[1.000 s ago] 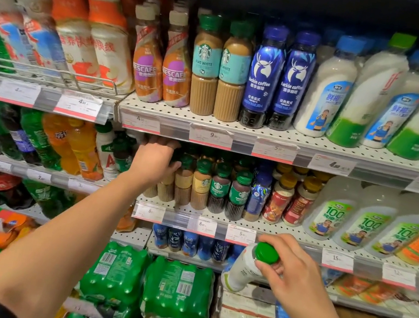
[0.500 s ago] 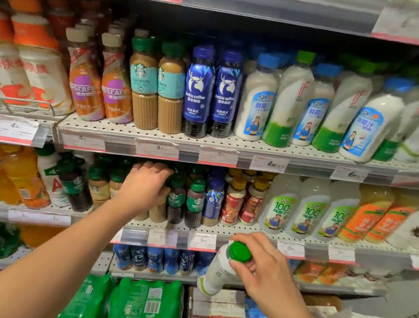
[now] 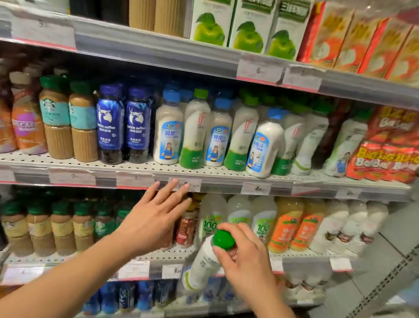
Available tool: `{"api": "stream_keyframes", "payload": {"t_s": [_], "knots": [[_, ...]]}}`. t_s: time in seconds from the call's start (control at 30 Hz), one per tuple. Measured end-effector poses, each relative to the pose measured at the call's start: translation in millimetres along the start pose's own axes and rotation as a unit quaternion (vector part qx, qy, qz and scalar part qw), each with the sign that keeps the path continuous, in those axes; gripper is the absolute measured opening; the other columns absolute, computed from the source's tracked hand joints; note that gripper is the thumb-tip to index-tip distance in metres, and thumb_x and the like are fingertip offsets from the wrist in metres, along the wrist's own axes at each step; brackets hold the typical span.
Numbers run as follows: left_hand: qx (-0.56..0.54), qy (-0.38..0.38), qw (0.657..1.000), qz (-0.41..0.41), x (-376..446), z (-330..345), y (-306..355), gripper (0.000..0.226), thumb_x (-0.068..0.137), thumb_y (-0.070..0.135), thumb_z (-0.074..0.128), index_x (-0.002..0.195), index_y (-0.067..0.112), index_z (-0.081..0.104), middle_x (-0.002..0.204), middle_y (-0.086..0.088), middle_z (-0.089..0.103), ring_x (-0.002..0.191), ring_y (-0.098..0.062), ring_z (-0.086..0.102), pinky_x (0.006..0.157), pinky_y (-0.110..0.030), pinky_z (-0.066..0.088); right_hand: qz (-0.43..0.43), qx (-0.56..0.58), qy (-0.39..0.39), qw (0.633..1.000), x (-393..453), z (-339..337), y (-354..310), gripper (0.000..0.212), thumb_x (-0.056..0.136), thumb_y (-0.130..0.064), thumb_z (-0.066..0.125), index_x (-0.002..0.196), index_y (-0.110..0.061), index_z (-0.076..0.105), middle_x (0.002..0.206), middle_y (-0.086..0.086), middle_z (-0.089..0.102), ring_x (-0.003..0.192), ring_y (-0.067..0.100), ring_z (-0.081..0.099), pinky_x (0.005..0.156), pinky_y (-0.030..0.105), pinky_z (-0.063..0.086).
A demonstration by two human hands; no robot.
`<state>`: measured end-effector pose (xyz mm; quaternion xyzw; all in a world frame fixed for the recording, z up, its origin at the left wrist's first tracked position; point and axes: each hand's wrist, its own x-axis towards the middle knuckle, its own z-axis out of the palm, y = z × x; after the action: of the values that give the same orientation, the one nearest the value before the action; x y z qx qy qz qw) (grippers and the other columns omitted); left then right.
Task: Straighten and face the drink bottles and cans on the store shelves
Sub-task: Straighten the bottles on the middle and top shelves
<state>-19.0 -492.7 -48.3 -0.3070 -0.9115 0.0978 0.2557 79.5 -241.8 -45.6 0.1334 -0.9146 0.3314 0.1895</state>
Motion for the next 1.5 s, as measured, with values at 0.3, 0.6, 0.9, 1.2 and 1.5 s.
{"api": "stream_keyframes", "payload": {"t_s": [0.3, 0.6, 0.9, 1.2, 1.5], "knots": [[0.026, 0.003, 1.000, -0.002, 30.3, -25.5, 22.1, 0.072, 0.073, 0.031, 0.072, 0.142, 0.021, 0.055, 0.162, -0.011, 0.034, 0.150, -0.033, 0.029, 0.119, -0.058, 0.027, 0.000, -0.022, 0.045, 0.999, 24.3, -58.7, 36.1, 0.033, 0.090, -0.036, 0.070, 0.122, -0.037, 0.060, 0.110, -0.020, 0.053, 0.083, -0.002, 0.054, 0.079, 0.025, 0.047], [0.035, 0.160, 0.985, 0.051, 162.4, -137.0, 79.1, 0.060, 0.084, 0.023, 0.062, 0.143, 0.016, 0.052, 0.163, -0.012, 0.030, 0.151, -0.036, 0.026, 0.118, -0.058, 0.027, -0.006, -0.038, 0.175, 0.984, 82.9, -173.0, 66.8, 0.034, 0.093, -0.033, 0.068, 0.127, -0.029, 0.064, 0.117, -0.010, 0.059, 0.078, 0.012, 0.057, 0.088, 0.038, 0.051], [0.090, 0.184, 0.977, -0.060, 250.9, -194.5, 62.5, 0.078, 0.081, 0.024, 0.061, 0.154, 0.014, 0.035, 0.164, -0.013, 0.027, 0.150, -0.037, 0.025, 0.116, -0.058, 0.027, 0.011, -0.129, 0.216, 0.968, 152.9, -274.7, 112.7, 0.035, 0.098, -0.033, 0.063, 0.132, -0.024, 0.062, 0.123, 0.001, 0.061, 0.109, 0.023, 0.058, 0.093, 0.036, 0.045], [0.133, 0.185, 0.971, -0.078, 255.9, -174.5, 62.3, 0.091, 0.078, 0.038, 0.066, 0.158, 0.014, 0.028, 0.169, -0.011, 0.011, 0.154, -0.036, 0.014, 0.119, -0.059, 0.020, 0.023, -0.159, 0.207, 0.965, 205.3, -289.6, 136.8, 0.039, 0.099, -0.032, 0.059, 0.137, -0.021, 0.059, 0.122, 0.005, 0.059, 0.109, 0.026, 0.057, 0.084, 0.030, 0.036], [0.133, 0.193, 0.969, -0.081, 255.5, -174.0, 64.4, 0.095, 0.077, 0.039, 0.072, 0.158, 0.014, 0.029, 0.169, -0.011, 0.011, 0.154, -0.037, 0.015, 0.119, -0.060, 0.020, 0.008, -0.182, 0.113, 0.977, 238.6, -288.1, 150.1, 0.043, 0.103, -0.036, 0.049, 0.145, -0.029, 0.052, 0.137, 0.011, 0.055, 0.129, 0.033, 0.051, 0.102, 0.046, 0.045]]}}
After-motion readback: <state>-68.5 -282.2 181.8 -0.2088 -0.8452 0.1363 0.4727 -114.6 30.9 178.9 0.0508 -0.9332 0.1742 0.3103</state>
